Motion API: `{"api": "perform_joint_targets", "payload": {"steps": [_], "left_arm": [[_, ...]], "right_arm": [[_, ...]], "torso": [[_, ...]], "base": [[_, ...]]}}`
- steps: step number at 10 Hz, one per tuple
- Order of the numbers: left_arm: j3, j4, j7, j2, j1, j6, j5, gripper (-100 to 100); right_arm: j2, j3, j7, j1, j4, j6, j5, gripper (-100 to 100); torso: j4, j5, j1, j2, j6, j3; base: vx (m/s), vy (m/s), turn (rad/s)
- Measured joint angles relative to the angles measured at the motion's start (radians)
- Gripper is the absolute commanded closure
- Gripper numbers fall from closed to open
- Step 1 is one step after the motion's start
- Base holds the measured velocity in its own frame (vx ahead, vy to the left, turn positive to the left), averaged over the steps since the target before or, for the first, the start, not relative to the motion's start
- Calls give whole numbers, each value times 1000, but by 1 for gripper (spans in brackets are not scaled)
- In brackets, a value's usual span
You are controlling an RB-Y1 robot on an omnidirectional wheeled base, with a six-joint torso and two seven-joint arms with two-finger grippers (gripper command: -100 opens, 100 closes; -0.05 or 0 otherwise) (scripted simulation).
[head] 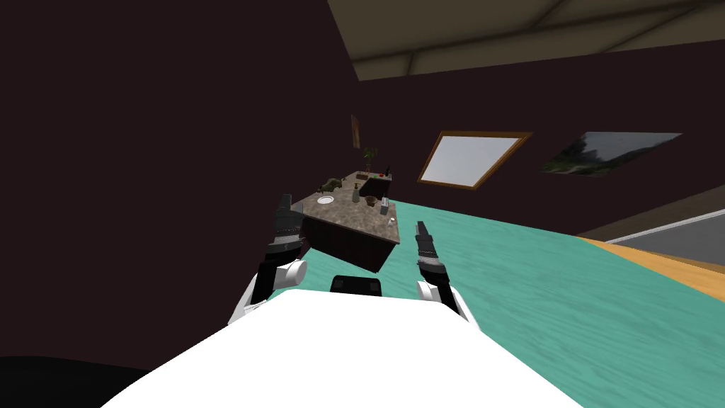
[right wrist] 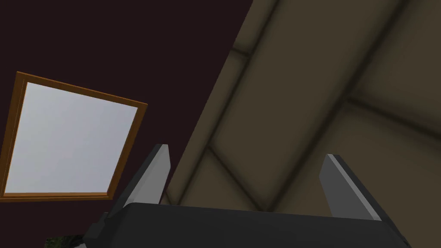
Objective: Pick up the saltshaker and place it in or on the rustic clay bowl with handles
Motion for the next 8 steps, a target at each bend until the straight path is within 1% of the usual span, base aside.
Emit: {"api": "perform_joint_targets", "payload": {"steps": [3, 4, 5, 8], "left_arm": [[0, 0, 0, 0, 0, 0, 0, 0], [0, 0, 0, 0, 0, 0, 0, 0], [0, 0, 0, 0, 0, 0, 0, 0], [0, 0, 0, 0, 0, 0, 0, 0]], "right_arm": [[-10, -23, 64, 6, 50, -12, 8, -100], [-10, -31, 92, 10, 74, -18, 14, -100], [-12, -38, 112, 8, 85, -17, 16, -100], [-23, -68, 181, 4, 141, -14, 27, -100]], "torso": [[0, 0, -1, 1, 0, 1], [0, 0, 0, 1, 0, 1], [0, 0, 0, 1, 0, 0], [0, 0, 1, 0, 0, 0]], "base": [[26, 59, -80], [29, 69, -70], [37, 67, -126], [34, 78, -73]]}}
